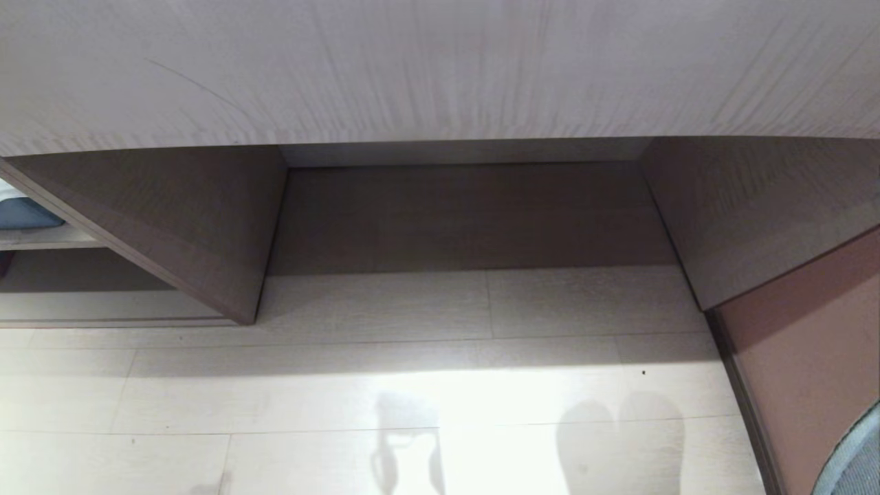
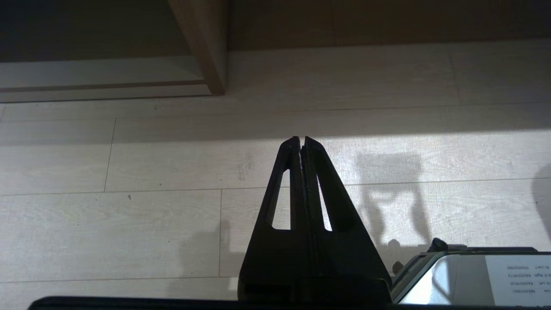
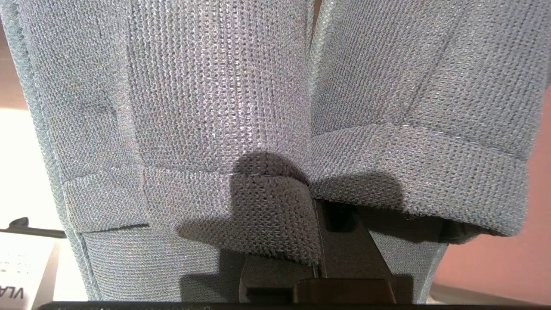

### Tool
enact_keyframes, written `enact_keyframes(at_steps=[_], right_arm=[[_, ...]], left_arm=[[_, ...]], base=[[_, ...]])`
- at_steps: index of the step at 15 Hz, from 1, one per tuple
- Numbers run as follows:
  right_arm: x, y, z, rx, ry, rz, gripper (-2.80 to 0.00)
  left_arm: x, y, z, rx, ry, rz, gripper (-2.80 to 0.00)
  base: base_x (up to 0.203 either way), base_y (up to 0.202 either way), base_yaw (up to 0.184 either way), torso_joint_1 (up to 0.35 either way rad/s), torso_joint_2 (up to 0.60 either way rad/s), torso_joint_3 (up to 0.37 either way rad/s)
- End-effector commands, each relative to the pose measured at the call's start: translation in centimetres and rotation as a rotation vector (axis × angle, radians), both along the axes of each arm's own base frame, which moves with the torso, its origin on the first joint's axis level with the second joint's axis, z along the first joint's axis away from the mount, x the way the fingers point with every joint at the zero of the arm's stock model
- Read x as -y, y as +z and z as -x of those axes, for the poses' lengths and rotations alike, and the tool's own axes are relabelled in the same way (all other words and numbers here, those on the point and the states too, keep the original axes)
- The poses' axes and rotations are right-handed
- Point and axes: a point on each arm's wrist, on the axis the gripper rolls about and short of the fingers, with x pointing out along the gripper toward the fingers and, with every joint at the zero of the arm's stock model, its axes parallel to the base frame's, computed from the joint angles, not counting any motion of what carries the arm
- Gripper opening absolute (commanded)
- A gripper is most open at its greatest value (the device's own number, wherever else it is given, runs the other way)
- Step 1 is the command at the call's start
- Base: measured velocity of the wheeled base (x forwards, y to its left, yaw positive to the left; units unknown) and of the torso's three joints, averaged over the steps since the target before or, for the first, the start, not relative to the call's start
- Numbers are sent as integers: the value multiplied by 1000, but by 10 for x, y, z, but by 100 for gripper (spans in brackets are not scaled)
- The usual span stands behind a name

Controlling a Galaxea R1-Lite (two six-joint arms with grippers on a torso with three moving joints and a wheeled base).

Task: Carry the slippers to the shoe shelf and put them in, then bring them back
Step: Place the slippers into the shoe cabinet

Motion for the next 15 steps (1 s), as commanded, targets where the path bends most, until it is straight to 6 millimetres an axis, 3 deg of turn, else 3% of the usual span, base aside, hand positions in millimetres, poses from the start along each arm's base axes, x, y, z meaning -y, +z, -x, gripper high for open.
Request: enact_keyframes(at_steps=[1,15], right_arm=[[0,0,0,1,1,2,-280],[0,0,0,1,0,-9,-280]], left_arm=[[0,0,0,-1,0,1,-280],[0,0,0,-1,0,1,-280]], base=[[0,0,0,3,-5,194],[0,0,0,2,1,204]])
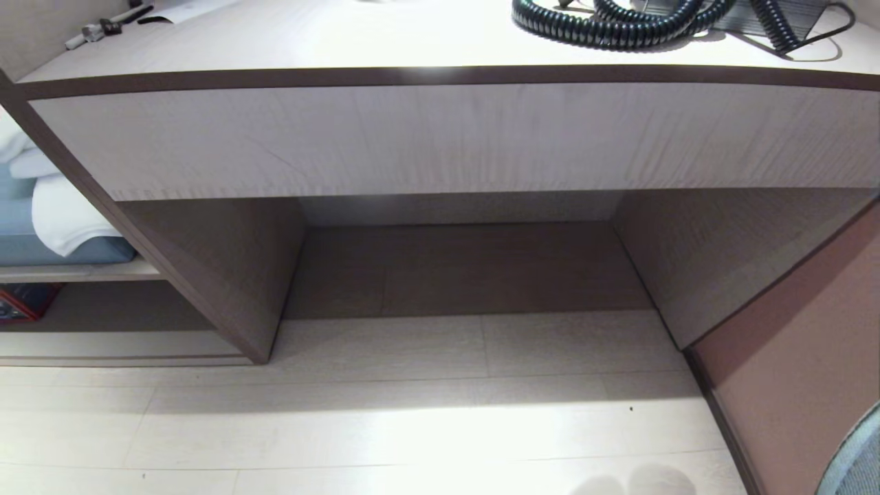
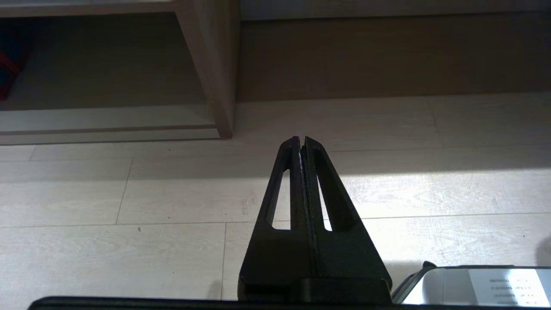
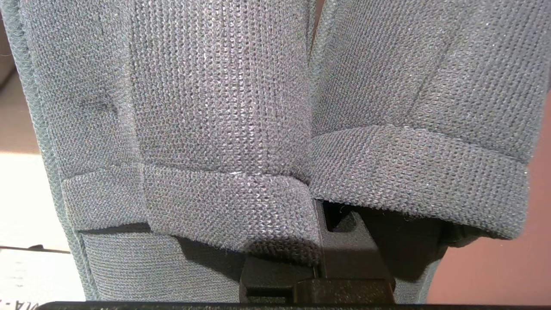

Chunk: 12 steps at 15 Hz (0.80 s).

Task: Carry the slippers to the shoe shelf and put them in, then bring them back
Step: Place the slippers into the shoe cabinet

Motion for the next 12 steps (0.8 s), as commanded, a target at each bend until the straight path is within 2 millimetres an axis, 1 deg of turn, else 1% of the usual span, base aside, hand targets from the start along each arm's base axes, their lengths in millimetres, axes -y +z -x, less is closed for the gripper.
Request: enact_keyframes(at_steps=[1,12], right_arm=[[0,0,0,1,1,1,-280],[0,0,0,1,1,4,-280]], left_arm=[[0,0,0,-1,0,0,-280],[0,0,0,-1,0,0,-280]], base=[[0,0,0,3,2,226],[0,0,0,3,4,200]])
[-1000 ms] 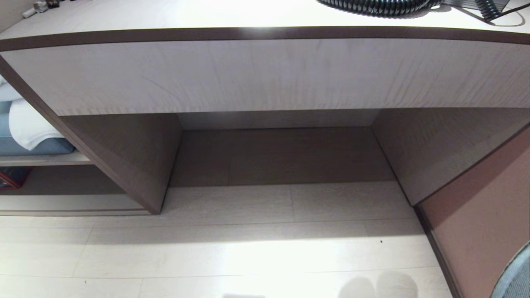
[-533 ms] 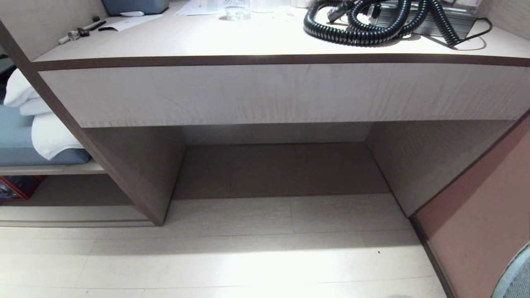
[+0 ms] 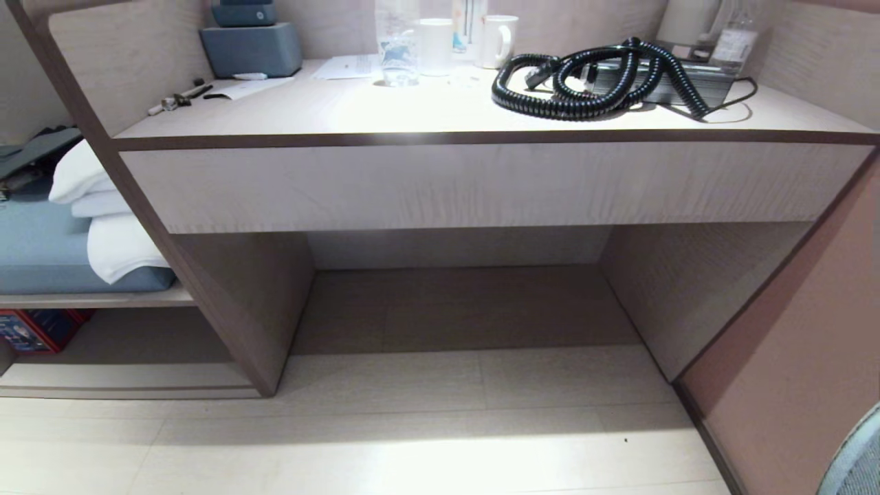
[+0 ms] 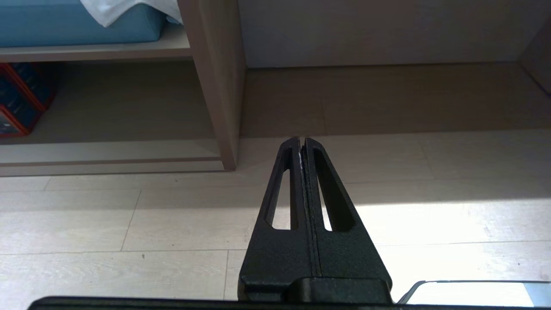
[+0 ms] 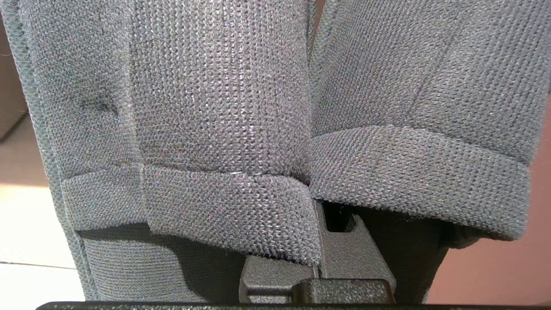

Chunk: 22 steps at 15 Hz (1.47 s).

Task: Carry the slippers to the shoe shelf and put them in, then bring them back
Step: Place the slippers into the shoe cabinet

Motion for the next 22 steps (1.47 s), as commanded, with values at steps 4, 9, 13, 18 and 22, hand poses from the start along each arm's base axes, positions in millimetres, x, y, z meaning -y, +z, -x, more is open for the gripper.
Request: enact_keyframes(at_steps=[4,9,13,18,22], right_arm=[[0,0,0,0,1,1,-280],[0,0,0,0,1,1,-280],[0,0,0,0,1,0,-280],[0,0,0,0,2,1,-280],[0,0,0,0,2,0,-280]], left_arm=[[0,0,0,-1,0,0,-280],[0,0,0,-1,0,0,-280],[0,0,0,-1,0,0,-280],[0,0,0,-1,0,0,-280],[0,0,0,-1,0,0,-280]], base=[[0,0,0,1,0,202],[0,0,0,4,2,199],[0,0,0,1,2,198],[0,0,0,2,2,148],[0,0,0,2,2,18]])
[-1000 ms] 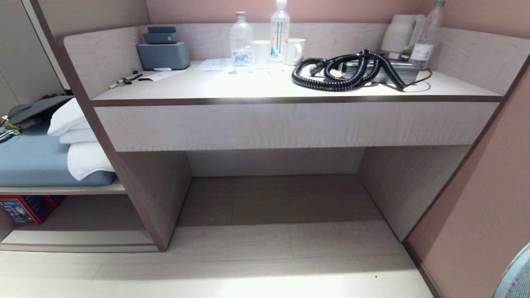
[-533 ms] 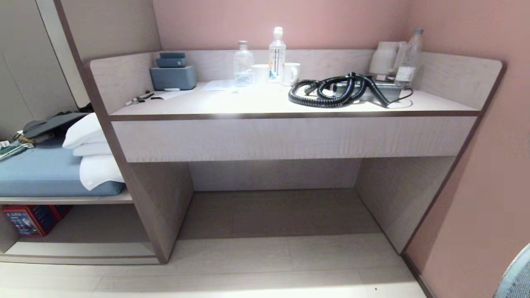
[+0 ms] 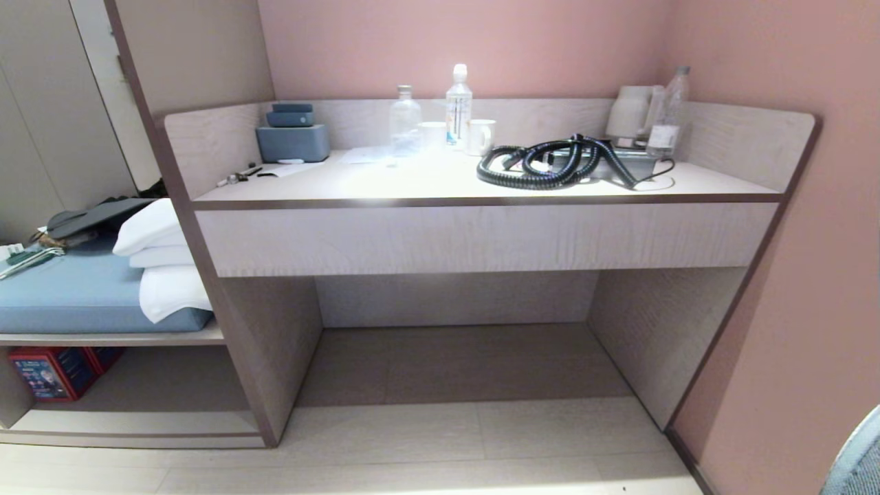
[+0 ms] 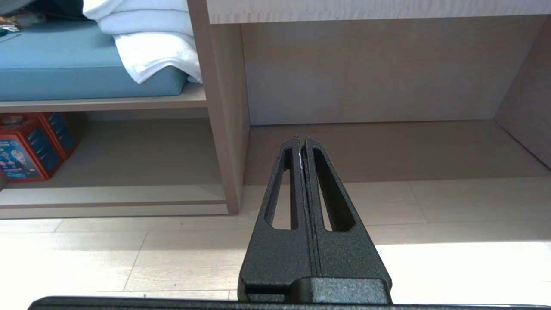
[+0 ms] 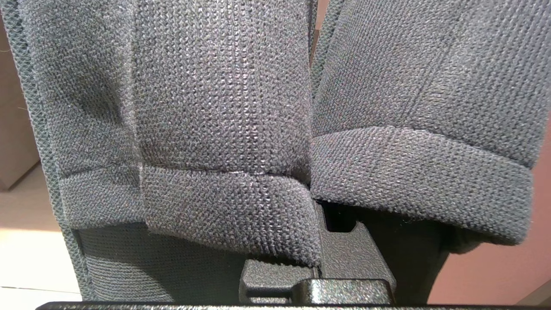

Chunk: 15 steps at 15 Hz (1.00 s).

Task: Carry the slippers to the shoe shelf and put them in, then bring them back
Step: Place the slippers into the shoe cabinet

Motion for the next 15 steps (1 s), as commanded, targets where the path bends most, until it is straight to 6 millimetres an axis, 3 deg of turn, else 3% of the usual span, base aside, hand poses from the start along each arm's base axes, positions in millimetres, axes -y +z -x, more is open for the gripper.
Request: enact_keyframes(at_steps=[1,6,15], right_arm=[[0,0,0,1,0,0,-280],[0,0,0,1,1,2,-280],[0,0,0,1,1,2,-280]], left_arm=[[0,0,0,-1,0,1,-280],[0,0,0,-1,0,1,-280],[0,0,0,-1,0,1,-280]], base=[[0,0,0,0,0,0],[0,39,2,-1,-1,1],[0,196,-1,1,3,5]])
